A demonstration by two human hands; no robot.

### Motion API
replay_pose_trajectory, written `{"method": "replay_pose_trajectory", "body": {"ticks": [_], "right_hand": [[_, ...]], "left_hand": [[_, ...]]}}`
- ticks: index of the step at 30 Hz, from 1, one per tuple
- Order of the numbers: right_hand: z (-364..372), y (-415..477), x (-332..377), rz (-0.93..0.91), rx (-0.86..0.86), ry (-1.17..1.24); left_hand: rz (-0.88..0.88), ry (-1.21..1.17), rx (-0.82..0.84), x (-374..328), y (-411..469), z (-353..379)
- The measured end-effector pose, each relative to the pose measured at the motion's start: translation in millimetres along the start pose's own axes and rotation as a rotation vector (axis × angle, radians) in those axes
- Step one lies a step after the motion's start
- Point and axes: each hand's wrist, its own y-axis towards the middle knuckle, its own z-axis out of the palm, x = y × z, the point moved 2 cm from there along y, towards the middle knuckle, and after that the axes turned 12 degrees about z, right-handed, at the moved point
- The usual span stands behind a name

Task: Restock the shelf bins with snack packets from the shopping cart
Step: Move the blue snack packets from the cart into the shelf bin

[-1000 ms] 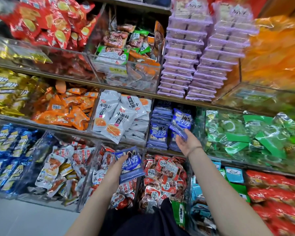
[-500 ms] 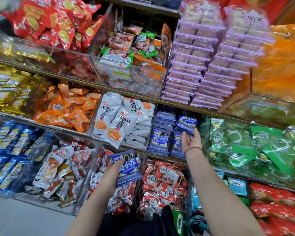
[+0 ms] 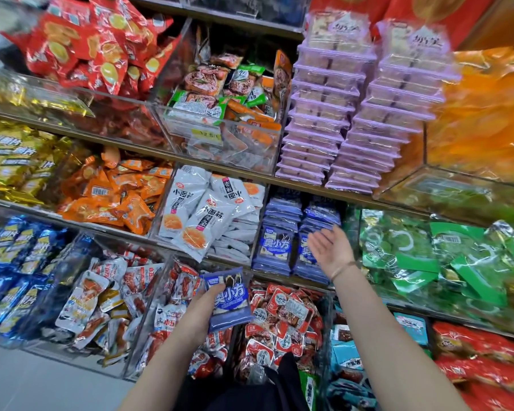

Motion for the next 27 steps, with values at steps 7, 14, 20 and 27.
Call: {"method": "replay_pose_trajectory", "body": {"ticks": [7, 14, 20, 27], "right_hand": [[-31.1, -65.7, -79.9, 0.122, 0.187, -0.966], [-40.5, -103.9, -88.1, 0.087, 0.246, -0.821], [-50.9, -91.6, -60.6, 0.036, 0.081, -0.400], [-18.5, -56.1, -24.7, -0.016, 0.026, -0.374]], "left_hand": [[0.028, -0.094, 0.137, -7.2, -29.9, 41.0], [0.260, 0.274, 0.383, -30.6, -51.5, 72.2], [1.026, 0.849, 0.100, -82.5, -31.9, 67.9], [1.199, 1.558, -0.038, -82.0, 18.8, 73.2]]}}
